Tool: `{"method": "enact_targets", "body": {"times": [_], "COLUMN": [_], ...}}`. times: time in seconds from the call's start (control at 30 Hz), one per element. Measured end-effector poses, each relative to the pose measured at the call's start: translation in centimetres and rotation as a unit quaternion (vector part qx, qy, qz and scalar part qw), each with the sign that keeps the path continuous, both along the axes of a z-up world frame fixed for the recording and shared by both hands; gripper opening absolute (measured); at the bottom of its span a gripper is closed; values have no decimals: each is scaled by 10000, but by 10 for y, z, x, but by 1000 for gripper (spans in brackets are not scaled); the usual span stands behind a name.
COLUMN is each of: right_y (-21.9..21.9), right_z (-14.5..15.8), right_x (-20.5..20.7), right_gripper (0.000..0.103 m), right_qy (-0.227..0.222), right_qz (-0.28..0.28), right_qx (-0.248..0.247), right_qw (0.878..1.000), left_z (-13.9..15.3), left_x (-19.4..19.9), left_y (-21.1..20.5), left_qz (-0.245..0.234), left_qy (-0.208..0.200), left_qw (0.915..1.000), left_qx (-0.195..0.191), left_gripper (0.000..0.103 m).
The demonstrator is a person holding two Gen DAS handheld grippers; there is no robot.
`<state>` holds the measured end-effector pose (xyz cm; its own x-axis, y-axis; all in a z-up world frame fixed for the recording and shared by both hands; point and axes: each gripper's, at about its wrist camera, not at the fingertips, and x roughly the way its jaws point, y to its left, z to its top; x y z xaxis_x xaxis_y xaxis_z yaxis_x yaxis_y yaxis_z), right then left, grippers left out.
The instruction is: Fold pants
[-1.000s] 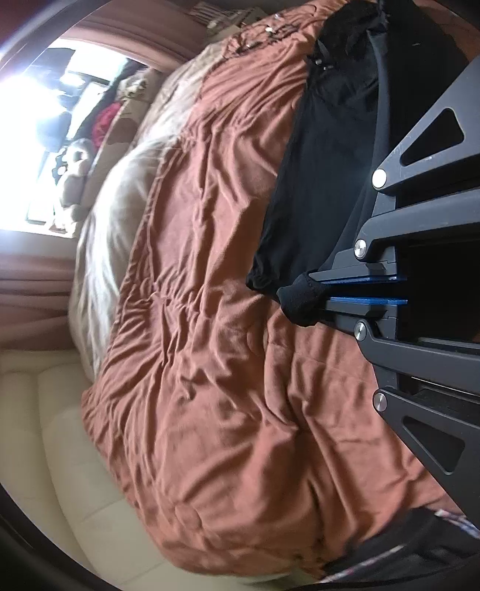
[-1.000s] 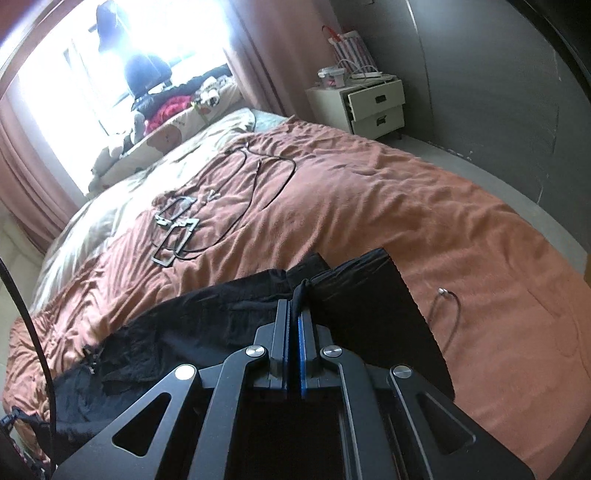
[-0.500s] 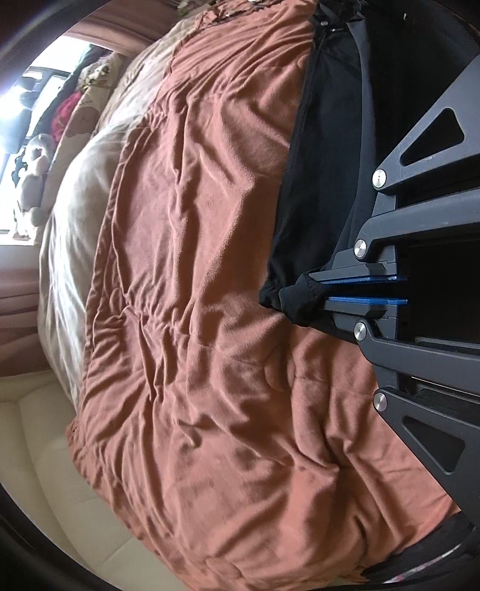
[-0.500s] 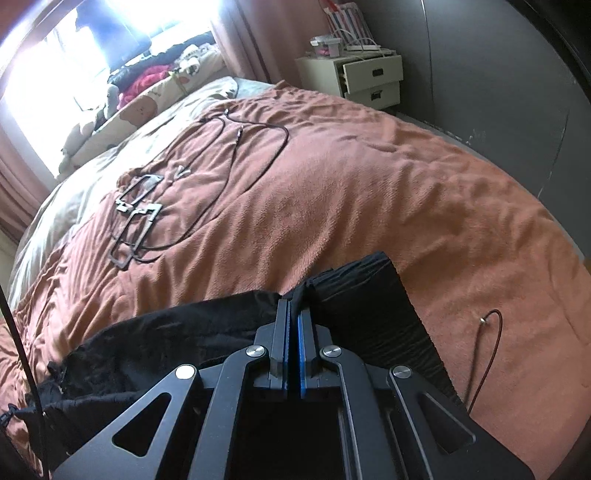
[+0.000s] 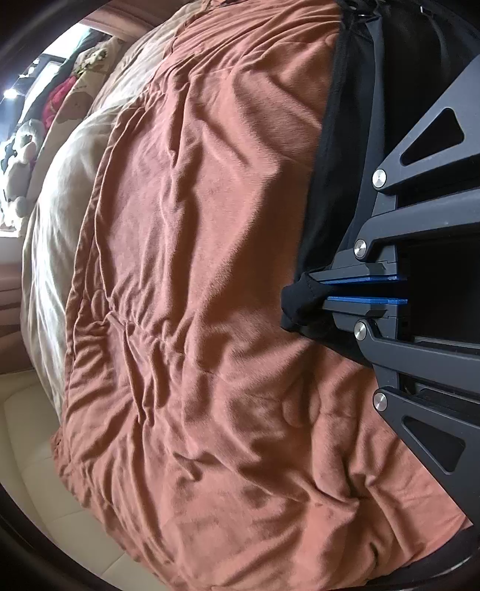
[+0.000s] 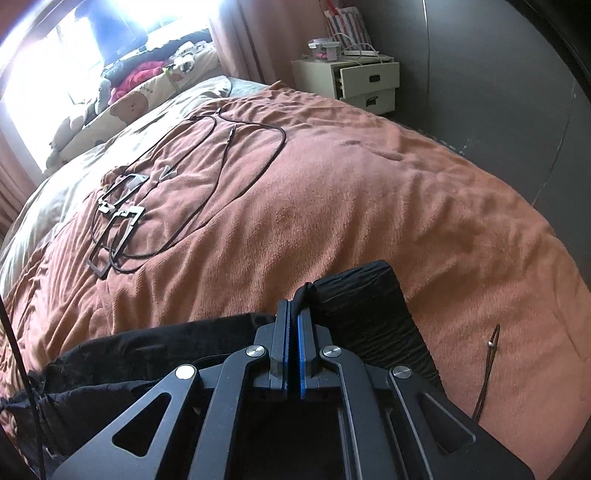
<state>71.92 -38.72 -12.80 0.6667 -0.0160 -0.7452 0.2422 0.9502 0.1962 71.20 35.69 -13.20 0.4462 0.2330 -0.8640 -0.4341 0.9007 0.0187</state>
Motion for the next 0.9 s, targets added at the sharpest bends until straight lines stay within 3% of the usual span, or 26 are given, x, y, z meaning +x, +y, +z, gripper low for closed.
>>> {"method": "enact_targets", "body": {"times": [0.13,0.27,0.33,0.37,0.4,0.47,0.53,0.73,0.9], "right_y": [2,6,7,7,6,3,1,-11,-18], "right_z": [-4,-8,-7,-4,0,6,11,15,20], "right_x": [4,9,8,5,1,-9,-20,-57,-87], "right_gripper": [0,1,7,16,23,60,64,64,64], "right_qy": [8,67,117,72,11,-105,-219,-248,-236], "right_qz": [-52,-15,51,114,180,196,184,288,391], "right_qx": [-20,-82,-70,-32,14,19,-63,221,336], "right_qw": [10000,9999,9999,9999,9998,9998,9996,9990,9984], "left_z": [-5,-10,-7,-3,0,10,17,25,32], "left_x": [9,12,8,4,0,-13,-26,-66,-107], "left_y": [0,5,8,10,10,12,14,12,9], "left_qz": [41,105,130,153,187,262,282,168,111], "left_qy": [18,82,31,-14,-57,-252,-320,-317,-365], "left_qw": [10000,9997,9997,9996,9996,9993,9991,9991,9985], "left_qx": [1,-182,-227,-247,-213,-38,-66,-206,-397], "left_gripper": [6,15,26,46,73,85,85,84,68]}}
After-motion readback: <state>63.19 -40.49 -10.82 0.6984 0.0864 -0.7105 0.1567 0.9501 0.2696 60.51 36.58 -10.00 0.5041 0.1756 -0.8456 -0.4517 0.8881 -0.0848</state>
